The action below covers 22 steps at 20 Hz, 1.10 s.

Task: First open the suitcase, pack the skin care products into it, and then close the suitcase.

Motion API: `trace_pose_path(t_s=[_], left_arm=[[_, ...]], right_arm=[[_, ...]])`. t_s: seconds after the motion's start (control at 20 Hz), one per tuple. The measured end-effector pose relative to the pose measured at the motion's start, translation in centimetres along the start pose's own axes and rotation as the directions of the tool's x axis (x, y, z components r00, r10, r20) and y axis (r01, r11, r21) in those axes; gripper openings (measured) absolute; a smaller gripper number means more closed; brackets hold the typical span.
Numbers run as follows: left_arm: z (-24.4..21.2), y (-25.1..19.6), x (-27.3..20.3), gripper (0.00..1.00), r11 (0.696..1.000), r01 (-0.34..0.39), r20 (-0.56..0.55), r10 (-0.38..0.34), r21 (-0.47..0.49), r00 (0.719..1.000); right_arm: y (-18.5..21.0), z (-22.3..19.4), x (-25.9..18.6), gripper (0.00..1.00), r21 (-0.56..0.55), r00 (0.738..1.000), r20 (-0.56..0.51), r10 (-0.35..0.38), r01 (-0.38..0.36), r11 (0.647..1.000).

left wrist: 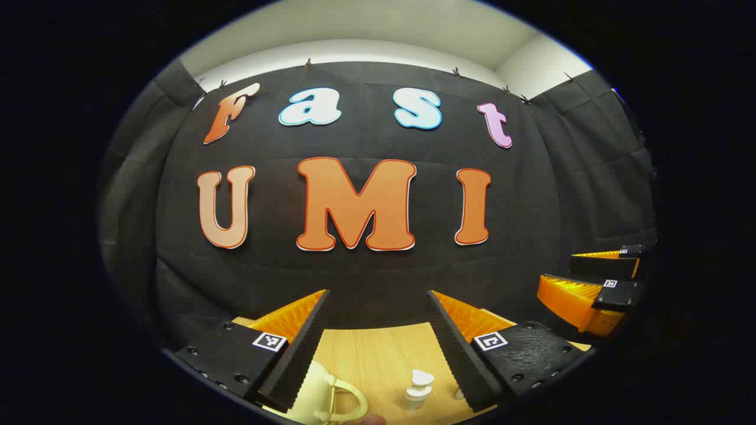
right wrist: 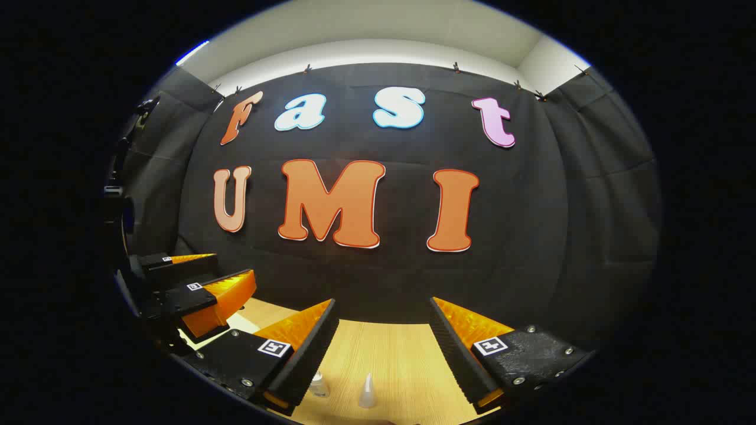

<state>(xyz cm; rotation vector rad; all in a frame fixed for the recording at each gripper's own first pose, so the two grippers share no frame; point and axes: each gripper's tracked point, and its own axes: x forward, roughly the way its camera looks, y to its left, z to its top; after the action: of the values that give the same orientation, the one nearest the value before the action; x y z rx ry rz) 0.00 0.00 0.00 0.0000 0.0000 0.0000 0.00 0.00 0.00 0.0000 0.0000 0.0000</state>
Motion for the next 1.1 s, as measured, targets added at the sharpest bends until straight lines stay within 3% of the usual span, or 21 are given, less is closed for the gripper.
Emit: trace_pose_path(t_s=[0.1,0.6,1.1], left_arm=[[0.0,-0.6,0.3,0.99,1.0,-0.002,0.002,0.002,0.01,1.0],[0.4,-0.3,0.1,1.0,0.998,-0.061,0.015,0.061,0.019,0.998],[0.7,-1.0,-0.7,1.0,0.998,-0.063,0.019,0.063,0.028,0.998]], right_arm=[[-0.3,-0.1,0.2,0.97,-0.005,1.0,0.006,0.01,-0.01,1.0],[-0.7,-0.5,0.3,0.97,0.017,0.998,-0.004,0.055,-0.055,0.998],[-0.5,-0.9,-0.4,0.97,0.009,0.998,-0.013,0.062,-0.061,0.998]])
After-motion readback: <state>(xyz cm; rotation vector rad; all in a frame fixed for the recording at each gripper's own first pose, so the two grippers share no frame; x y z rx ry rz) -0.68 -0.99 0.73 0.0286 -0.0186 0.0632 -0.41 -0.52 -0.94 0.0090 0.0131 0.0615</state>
